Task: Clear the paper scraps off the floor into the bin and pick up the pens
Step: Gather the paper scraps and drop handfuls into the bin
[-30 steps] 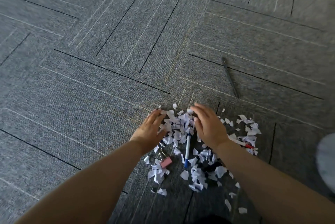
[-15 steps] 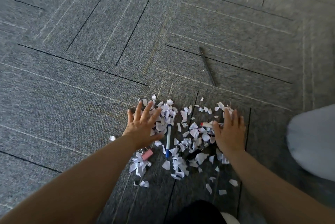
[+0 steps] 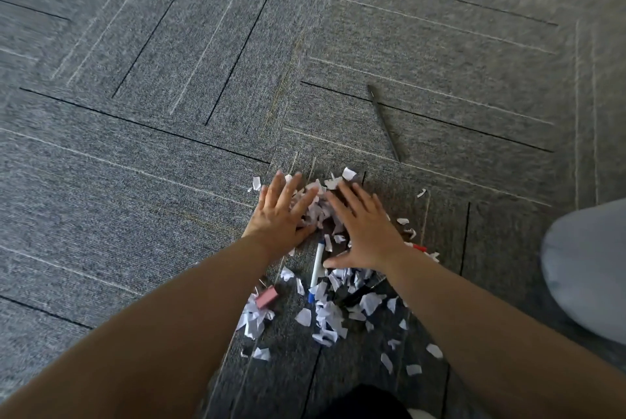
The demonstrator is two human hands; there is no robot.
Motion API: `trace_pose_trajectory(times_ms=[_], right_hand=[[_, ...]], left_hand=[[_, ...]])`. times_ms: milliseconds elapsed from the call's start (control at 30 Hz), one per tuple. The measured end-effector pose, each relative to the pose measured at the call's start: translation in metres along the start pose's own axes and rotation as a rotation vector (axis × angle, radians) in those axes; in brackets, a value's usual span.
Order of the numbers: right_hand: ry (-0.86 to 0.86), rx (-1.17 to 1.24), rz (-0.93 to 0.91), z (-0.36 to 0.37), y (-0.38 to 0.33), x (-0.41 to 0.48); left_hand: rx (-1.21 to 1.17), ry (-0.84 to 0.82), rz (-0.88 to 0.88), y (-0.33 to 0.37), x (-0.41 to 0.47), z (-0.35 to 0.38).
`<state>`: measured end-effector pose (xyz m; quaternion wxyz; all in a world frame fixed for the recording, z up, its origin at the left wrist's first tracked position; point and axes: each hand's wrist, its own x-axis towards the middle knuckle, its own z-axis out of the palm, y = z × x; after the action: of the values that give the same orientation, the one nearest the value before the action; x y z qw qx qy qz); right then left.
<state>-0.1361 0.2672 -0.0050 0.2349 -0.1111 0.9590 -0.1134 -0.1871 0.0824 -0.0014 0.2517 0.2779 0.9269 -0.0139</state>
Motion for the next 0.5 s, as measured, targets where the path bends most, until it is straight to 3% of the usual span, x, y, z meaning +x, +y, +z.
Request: trace_pose_trajectory(times_ms=[167,300,500], right_hand=[[0.046,-0.024,-0.019,0.003,0.004,0.014],[0.043,-0.054,-0.025,-0.009,0.012,0.032],[0.072,-0.183,-0.219,-0.017,0.007,0.057]], left_hand=[[-0.024,-0.017,-0.01,-0.014,0.014,-0.005],[-0.144,0.103,-0.111,-0.018,0.012,-0.007],[-0.116,0.229,-0.184,-0.024,0.001,-0.003]])
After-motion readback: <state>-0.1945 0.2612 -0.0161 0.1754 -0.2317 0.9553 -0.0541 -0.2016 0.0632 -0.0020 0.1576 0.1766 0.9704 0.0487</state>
